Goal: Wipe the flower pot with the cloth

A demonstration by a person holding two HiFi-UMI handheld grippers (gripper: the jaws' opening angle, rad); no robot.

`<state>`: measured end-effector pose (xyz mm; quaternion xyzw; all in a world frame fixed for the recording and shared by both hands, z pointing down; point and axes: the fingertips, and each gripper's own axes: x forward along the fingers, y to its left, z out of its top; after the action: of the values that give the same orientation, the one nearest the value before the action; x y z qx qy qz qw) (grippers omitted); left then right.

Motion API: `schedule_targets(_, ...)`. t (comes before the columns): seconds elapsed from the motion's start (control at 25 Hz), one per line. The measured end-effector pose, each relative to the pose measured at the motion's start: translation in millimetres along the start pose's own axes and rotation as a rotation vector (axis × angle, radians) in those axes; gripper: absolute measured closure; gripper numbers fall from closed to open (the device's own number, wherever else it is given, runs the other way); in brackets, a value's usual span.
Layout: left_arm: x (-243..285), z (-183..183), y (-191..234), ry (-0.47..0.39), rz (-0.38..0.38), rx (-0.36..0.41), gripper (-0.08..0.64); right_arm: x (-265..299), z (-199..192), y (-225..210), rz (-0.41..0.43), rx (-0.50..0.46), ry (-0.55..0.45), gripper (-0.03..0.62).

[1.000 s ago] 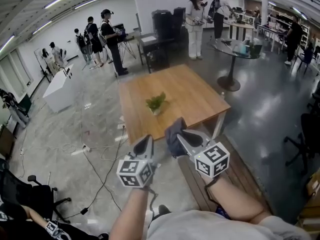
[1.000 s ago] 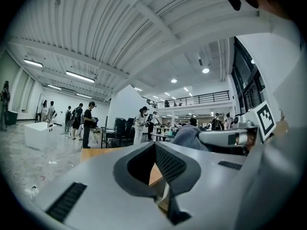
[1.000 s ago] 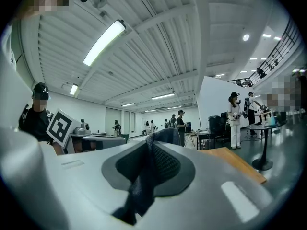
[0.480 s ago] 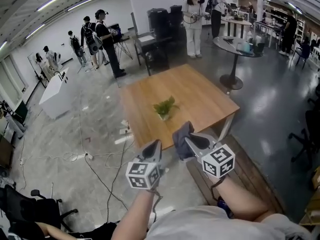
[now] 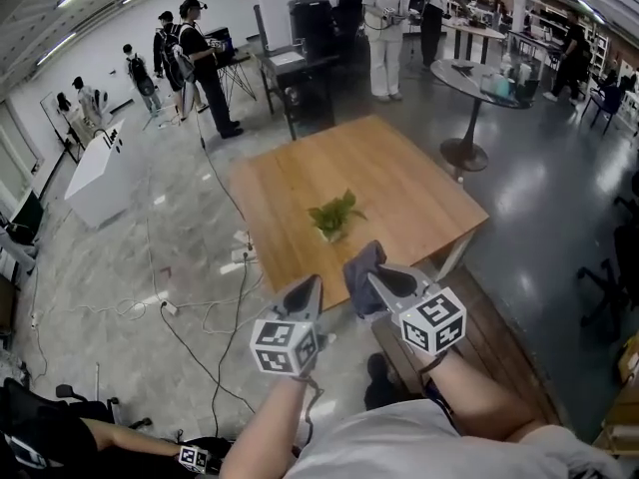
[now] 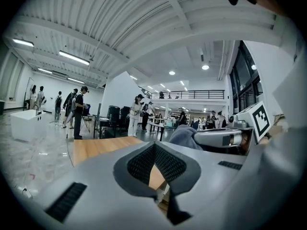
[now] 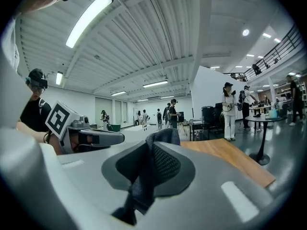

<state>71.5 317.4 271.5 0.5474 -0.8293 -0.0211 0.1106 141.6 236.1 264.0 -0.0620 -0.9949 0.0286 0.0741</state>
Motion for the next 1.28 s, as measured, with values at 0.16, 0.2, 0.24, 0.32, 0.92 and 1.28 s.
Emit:
schedule_targets(0.16, 55, -5, 45, 0.02, 0.043, -0.015, 0.554, 54, -11, -47, 0.022, -0.004, 0.022, 0.549)
schedule_targets(0.2, 71, -6, 56, 0.025, 0.055, -0.021, 0.554, 68, -15, -60, 0.03, 0.001, 0.03, 0.549)
schedule_targets(0.24, 87, -8, 67, 0.031, 0.067, -0.027, 0.554, 81, -20, -75, 0.04, 0.008, 0.038, 0.549)
schedule_targets(0.32, 121, -12, 87, 0.048, 0.09, -0.043, 0.554, 106, -30, -104, 0.058, 0.021, 0.06, 0.549)
schedule_targets(0.92, 304, -71, 205, 0.243, 0.184, -0.187, 0.554, 247, -112, -246, 0.145, 0.122, 0.252, 0.549)
schedule_targets(1.28, 373, -164, 263, 0.474, 0.146, -0.223, 0.554, 288, -202, -281, 0.086, 0.268, 0.368, 0.549)
